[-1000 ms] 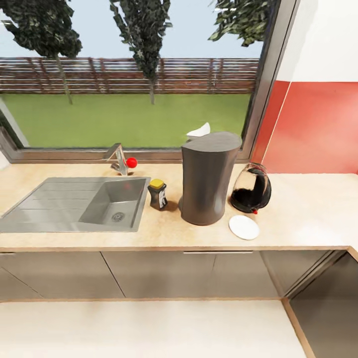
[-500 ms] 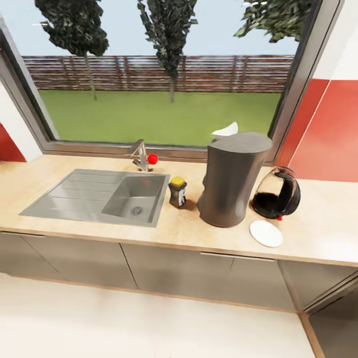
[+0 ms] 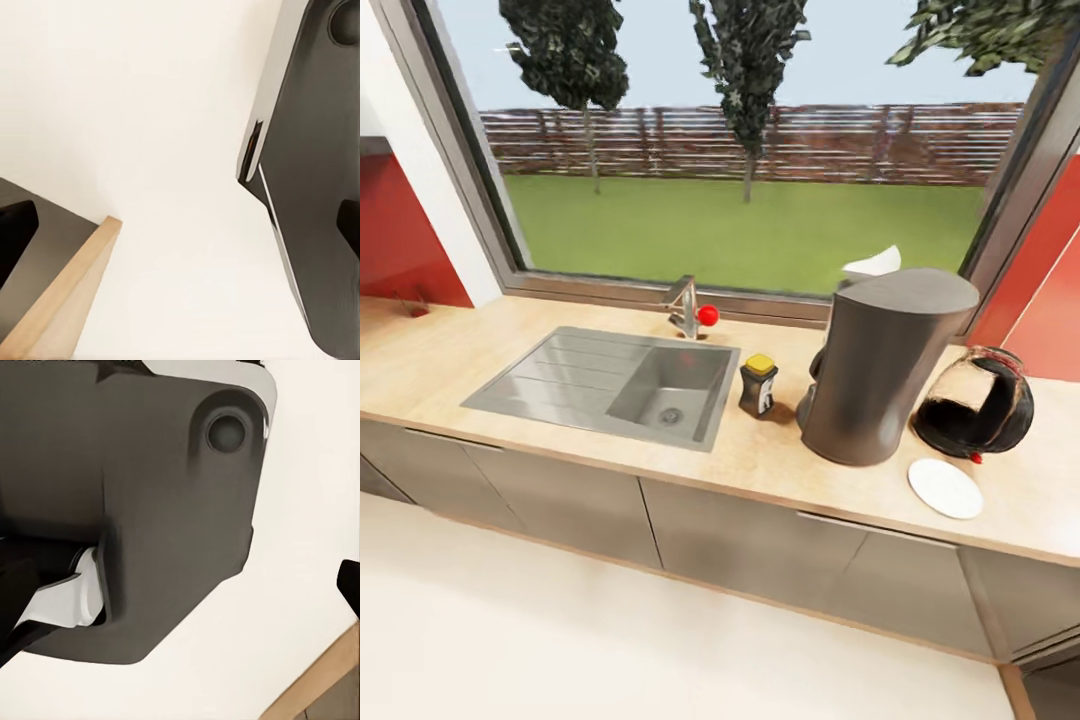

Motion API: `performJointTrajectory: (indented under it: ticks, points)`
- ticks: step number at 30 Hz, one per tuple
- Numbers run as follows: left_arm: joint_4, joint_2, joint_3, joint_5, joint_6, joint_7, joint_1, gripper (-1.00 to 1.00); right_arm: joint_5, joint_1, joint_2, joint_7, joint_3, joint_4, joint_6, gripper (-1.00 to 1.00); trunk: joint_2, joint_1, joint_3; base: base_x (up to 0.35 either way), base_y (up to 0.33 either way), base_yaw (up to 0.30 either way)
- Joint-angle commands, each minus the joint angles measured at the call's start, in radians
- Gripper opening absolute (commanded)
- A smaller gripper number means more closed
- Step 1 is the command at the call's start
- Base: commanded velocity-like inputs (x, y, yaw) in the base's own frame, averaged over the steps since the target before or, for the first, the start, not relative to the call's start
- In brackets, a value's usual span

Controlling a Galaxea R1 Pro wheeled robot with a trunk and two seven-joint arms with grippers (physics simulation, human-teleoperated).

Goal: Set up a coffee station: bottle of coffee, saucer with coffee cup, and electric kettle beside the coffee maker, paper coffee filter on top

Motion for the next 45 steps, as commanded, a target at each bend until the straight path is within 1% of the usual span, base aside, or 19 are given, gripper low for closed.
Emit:
performJointTrajectory:
  ticks: [1, 7, 11, 13, 15, 17, 19, 22, 27, 31, 35, 42, 45]
  points:
    - [0.000, 0.000, -0.009, 0.007, -0.003, 0.003, -0.001, 1.00, 0.004, 0.000, -0.002, 0.003, 0.002, -0.003, 0.004, 1.00, -0.002, 0.000, -0.002, 0.000, 0.000, 0.258]
    - [0.000, 0.000, -0.009, 0.007, -0.003, 0.003, -0.001, 1.00, 0.005, 0.000, -0.005, 0.001, 0.005, -0.003, 0.003, 1.00, -0.002, 0.000, -0.006, 0.000, 0.000, 0.260]
    - [-0.002, -0.002, -0.009, 0.007, -0.003, -0.001, -0.001, 1.00, 0.005, 0.000, 0.001, 0.002, 0.005, -0.003, 0.004, 1.00, -0.002, 0.000, -0.009, 0.000, 0.000, 0.261]
    - [-0.008, -0.018, -0.011, 0.007, -0.004, -0.004, -0.001, 1.00, 0.005, 0.000, 0.003, 0.002, 0.004, -0.003, 0.003, 1.00, -0.002, 0.000, -0.010, 0.000, 0.000, 0.261]
    - [-0.013, -0.047, -0.015, 0.000, -0.004, -0.006, -0.001, 1.00, 0.003, 0.000, 0.005, 0.002, 0.003, -0.003, 0.003, 1.00, -0.002, 0.000, -0.011, 0.000, 0.000, 0.261]
    - [-0.011, -0.058, -0.012, 0.004, -0.005, -0.007, -0.001, 1.00, 0.002, 0.000, 0.006, 0.001, 0.001, -0.003, 0.001, 1.00, -0.002, 0.000, -0.013, 0.000, 0.000, 0.261]
    - [-0.015, -0.075, -0.009, 0.007, -0.005, -0.007, -0.001, 1.00, 0.000, 0.000, 0.007, 0.002, -0.001, -0.004, 0.000, 1.00, -0.002, 0.000, -0.014, 0.000, 0.000, 0.261]
    - [-0.016, -0.086, -0.010, 0.005, -0.006, -0.007, -0.001, 1.00, 0.000, 0.000, 0.007, 0.001, -0.001, -0.004, -0.001, 1.00, -0.002, 0.000, -0.016, 0.000, 0.000, 0.261]
    - [-0.016, -0.083, -0.017, 0.000, -0.004, -0.008, -0.001, 1.00, 0.000, 0.000, 0.007, 0.001, -0.001, -0.003, -0.049, 1.00, -0.002, 0.000, -0.020, 0.103, 0.069, 0.261]
    - [-0.016, -0.080, -0.017, -0.002, -0.004, -0.007, -0.001, 1.00, 0.000, 0.000, 0.007, 0.001, -0.001, -0.003, -0.065, 1.00, -0.002, 0.000, -0.022, 0.227, 0.188, 0.261]
    - [-0.017, -0.079, -0.016, -0.002, -0.005, -0.007, -0.001, 1.00, 0.000, 0.000, 0.007, 0.001, -0.001, -0.003, -0.069, 1.00, -0.002, 0.000, -0.025, 0.225, 0.259, 0.220]
    - [-0.017, -0.079, -0.016, -0.002, -0.006, -0.007, -0.001, 1.00, 0.000, 0.000, 0.007, 0.003, 0.000, -0.003, -0.069, 1.00, -0.002, 0.000, -0.026, 0.179, 0.290, 0.034]
    - [-0.017, -0.075, -0.015, 0.004, -0.006, -0.007, -0.001, 1.00, 0.000, 0.000, 0.007, 0.003, 0.001, -0.003, -0.072, 1.00, -0.002, 0.000, -0.025, 0.165, 0.296, 0.080]
